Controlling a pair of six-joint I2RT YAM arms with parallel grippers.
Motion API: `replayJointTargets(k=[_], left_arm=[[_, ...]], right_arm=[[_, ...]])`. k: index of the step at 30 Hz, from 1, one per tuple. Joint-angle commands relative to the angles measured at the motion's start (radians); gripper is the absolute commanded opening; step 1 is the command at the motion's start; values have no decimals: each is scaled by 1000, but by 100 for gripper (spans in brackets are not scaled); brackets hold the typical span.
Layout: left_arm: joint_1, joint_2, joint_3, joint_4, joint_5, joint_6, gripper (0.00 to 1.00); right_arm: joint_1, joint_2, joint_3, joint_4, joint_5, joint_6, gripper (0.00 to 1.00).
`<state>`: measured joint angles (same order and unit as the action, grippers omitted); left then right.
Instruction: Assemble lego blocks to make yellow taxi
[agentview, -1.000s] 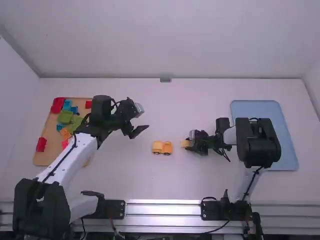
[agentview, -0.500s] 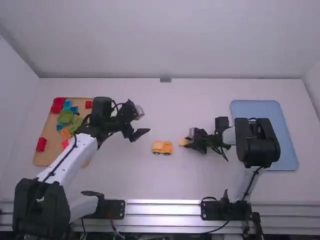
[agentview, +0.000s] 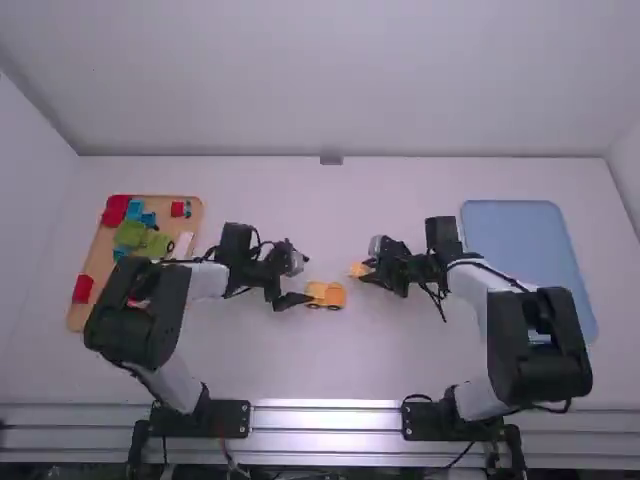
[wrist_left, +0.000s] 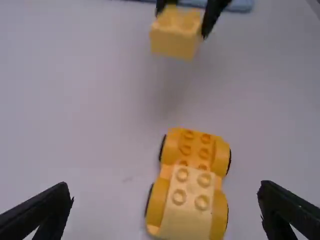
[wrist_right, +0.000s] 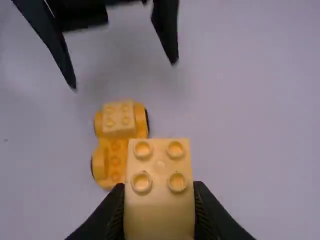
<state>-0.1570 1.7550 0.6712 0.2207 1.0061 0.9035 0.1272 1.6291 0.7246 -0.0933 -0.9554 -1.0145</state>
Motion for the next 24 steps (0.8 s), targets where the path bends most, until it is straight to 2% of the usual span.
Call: replayJointTargets(k=[1, 4, 8, 17, 22, 23, 24], left_arm=[[-29, 56, 2, 27, 50, 62, 99], [-59, 98, 3, 60, 48, 63, 99], [-89, 119, 3, 64, -52, 63, 99], [-148, 189, 3, 156, -124, 51, 100], [-145, 194, 3, 150, -143, 50, 90], [-145, 194, 3, 155, -148, 29, 82], [-145, 194, 3, 156, -153, 25, 80]], right_arm=[[52, -55, 16, -26, 58, 53, 16], [104, -83, 16, -45, 77, 83, 16], [146, -84, 16, -45, 92, 121, 17], [207, -72, 3, -25, 148, 146, 16], [196, 2, -43, 127, 113, 212, 19], [185, 22, -60, 171, 78, 217, 20], [182, 26, -63, 178, 71, 215, 20]])
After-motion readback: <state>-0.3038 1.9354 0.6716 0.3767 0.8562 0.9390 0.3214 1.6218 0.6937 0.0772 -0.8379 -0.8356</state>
